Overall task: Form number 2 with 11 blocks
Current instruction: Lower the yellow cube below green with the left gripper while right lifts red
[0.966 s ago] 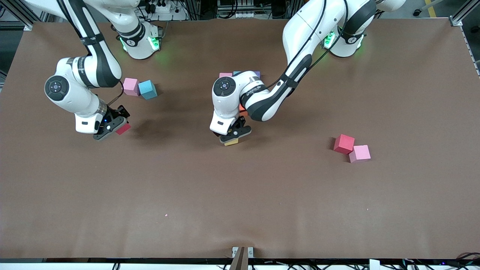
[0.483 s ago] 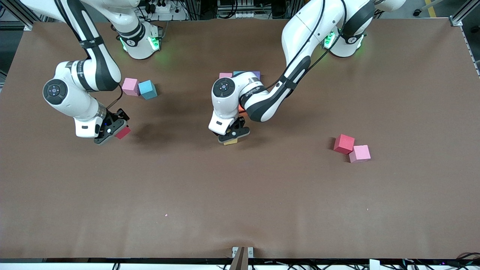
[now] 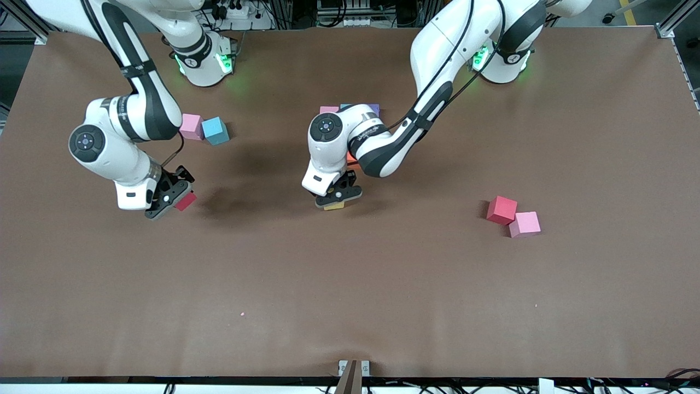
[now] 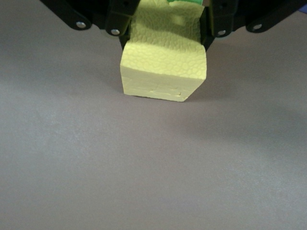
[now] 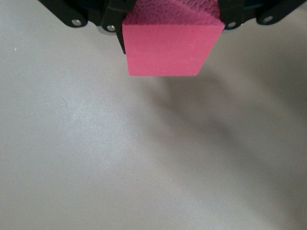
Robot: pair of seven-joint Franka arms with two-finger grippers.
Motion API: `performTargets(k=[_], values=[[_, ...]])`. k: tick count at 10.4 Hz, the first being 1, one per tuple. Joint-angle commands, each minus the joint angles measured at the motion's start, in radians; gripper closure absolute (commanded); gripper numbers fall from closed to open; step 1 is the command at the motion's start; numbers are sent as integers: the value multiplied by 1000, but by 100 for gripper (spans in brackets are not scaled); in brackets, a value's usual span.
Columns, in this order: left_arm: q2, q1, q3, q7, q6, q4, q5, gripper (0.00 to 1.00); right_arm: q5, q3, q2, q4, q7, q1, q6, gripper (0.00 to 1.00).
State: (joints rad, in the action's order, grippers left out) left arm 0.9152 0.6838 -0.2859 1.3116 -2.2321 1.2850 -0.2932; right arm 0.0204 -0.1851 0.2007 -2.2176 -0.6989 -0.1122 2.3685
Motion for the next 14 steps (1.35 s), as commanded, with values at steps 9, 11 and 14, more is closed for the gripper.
performTargets(k=[9,11,14], values=[[14,10,2,-126,15,-21,29,49,0,12,65,148,-108,3,-134,61],[16,17,2,-140,15,-22,29,49,3,12,77,160,-108,14,-133,61],[16,22,2,-149,15,-22,29,31,1,12,80,164,-108,14,-133,61]])
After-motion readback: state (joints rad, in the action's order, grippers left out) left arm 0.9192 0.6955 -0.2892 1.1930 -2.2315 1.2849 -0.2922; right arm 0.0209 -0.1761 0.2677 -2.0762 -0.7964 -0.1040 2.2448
